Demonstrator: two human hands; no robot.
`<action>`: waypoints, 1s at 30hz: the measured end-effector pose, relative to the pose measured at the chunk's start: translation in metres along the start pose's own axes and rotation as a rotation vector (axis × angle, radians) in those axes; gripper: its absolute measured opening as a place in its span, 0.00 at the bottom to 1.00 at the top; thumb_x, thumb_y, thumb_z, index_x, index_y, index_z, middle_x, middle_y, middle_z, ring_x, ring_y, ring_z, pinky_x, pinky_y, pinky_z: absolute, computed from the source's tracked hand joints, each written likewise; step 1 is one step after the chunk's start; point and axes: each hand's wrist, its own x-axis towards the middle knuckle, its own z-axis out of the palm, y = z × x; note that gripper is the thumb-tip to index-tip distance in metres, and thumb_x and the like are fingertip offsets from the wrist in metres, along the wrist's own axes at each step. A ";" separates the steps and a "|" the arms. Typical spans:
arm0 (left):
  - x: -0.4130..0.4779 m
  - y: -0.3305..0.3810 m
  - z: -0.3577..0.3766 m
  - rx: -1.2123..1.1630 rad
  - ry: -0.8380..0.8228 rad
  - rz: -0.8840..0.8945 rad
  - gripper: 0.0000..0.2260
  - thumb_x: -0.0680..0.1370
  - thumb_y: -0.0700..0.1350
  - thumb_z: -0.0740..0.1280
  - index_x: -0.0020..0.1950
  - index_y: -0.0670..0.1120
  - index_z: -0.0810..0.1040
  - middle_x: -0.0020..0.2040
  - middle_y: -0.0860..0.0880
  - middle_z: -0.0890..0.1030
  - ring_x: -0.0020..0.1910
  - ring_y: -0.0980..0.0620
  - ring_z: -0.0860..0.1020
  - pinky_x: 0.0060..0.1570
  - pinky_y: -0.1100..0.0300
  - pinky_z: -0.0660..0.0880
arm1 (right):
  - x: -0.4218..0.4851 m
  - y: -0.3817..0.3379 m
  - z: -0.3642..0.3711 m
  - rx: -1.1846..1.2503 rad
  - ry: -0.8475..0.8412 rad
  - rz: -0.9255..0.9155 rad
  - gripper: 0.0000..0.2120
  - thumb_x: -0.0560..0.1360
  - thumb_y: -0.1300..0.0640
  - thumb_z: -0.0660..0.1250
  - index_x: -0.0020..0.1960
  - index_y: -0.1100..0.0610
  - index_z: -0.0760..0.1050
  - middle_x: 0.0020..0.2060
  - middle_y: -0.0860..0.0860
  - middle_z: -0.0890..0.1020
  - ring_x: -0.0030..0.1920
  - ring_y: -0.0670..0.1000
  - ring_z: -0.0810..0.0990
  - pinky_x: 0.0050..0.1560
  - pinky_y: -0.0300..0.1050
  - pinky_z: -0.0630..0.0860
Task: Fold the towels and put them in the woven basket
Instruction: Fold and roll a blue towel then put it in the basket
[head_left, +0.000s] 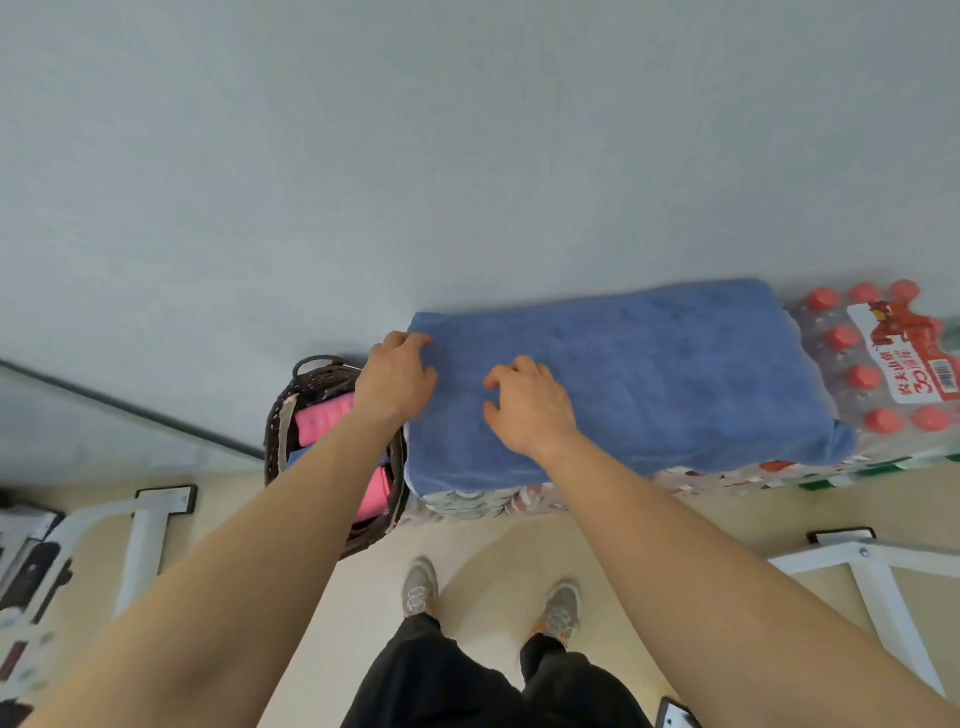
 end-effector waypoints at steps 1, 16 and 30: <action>0.003 -0.008 -0.002 -0.018 -0.017 0.003 0.19 0.76 0.43 0.62 0.68 0.48 0.73 0.65 0.43 0.71 0.61 0.40 0.73 0.58 0.46 0.73 | 0.000 -0.010 0.007 0.012 -0.003 -0.002 0.15 0.79 0.51 0.64 0.65 0.50 0.74 0.61 0.52 0.73 0.63 0.56 0.71 0.58 0.52 0.73; 0.043 -0.039 -0.008 -0.253 -0.162 0.256 0.10 0.77 0.43 0.65 0.58 0.46 0.78 0.51 0.46 0.77 0.54 0.45 0.75 0.54 0.56 0.70 | -0.008 -0.120 0.089 -0.044 0.175 0.427 0.22 0.72 0.49 0.70 0.61 0.56 0.67 0.58 0.55 0.72 0.59 0.58 0.73 0.53 0.52 0.73; 0.058 -0.035 -0.042 -0.344 -0.012 0.152 0.13 0.75 0.36 0.61 0.55 0.45 0.82 0.49 0.44 0.83 0.49 0.44 0.80 0.50 0.59 0.75 | -0.038 -0.121 0.085 0.043 0.137 0.367 0.08 0.75 0.62 0.63 0.54 0.57 0.71 0.53 0.54 0.75 0.52 0.59 0.77 0.41 0.48 0.68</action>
